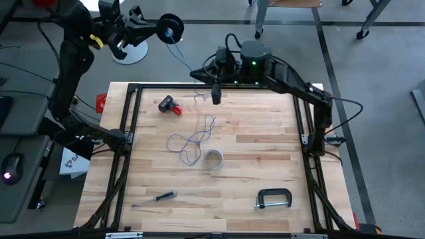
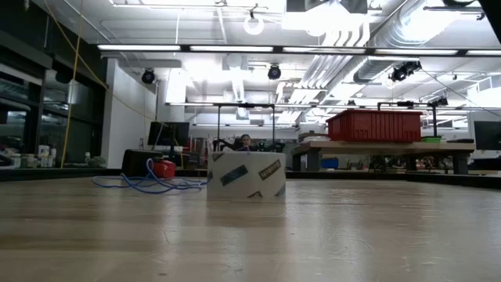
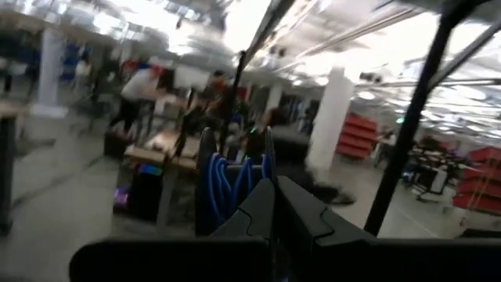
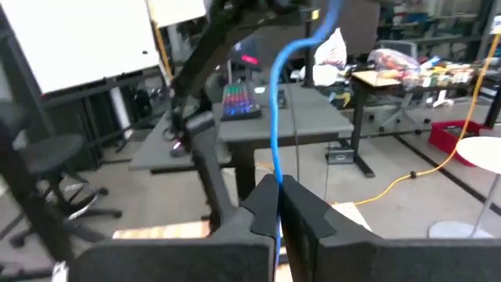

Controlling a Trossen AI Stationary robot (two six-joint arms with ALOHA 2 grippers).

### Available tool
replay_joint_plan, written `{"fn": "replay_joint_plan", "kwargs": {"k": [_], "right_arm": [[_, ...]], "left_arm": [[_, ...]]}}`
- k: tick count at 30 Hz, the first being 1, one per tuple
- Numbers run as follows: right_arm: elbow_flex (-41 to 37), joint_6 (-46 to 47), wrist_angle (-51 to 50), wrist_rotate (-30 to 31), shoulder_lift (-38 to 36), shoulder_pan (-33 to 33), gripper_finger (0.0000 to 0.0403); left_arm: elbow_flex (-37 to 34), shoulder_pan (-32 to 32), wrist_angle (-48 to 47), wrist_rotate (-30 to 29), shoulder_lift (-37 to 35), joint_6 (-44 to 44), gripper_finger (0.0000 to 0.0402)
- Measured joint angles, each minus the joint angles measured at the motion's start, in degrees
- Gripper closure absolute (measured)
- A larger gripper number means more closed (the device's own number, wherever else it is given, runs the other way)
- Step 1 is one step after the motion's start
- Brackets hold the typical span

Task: Coil cords
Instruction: Coil the blue wire on the spool

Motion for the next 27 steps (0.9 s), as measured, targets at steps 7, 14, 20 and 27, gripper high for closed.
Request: {"fn": "replay_joint_plan", "kwargs": {"k": [7,14,20,27], "right_arm": [[0.1,-3.0,-4.6,4.8,-4.0,0.6,0.0402],[0.3,-4.2,-2.3,5.1,-5.2,0.6,0.0403],[0.3,-4.2,1.7,3.6,-5.0,0.6,0.0403],[0.3,-4.3,5.5,2.6,-5.1,0.6,0.0403]], "left_arm": [[0.0,2.6,-4.4,10.5,-0.2,-4.8,0.0401],[0.0,1.6,-4.4,17.7,0.0,-11.7,0.0401],[0.0,-2.1,-4.9,18.0,1.4,-14.0,0.0401],[0.0,-7.7,-7.4,21.0,4.6,-14.3,0.0401]]}}
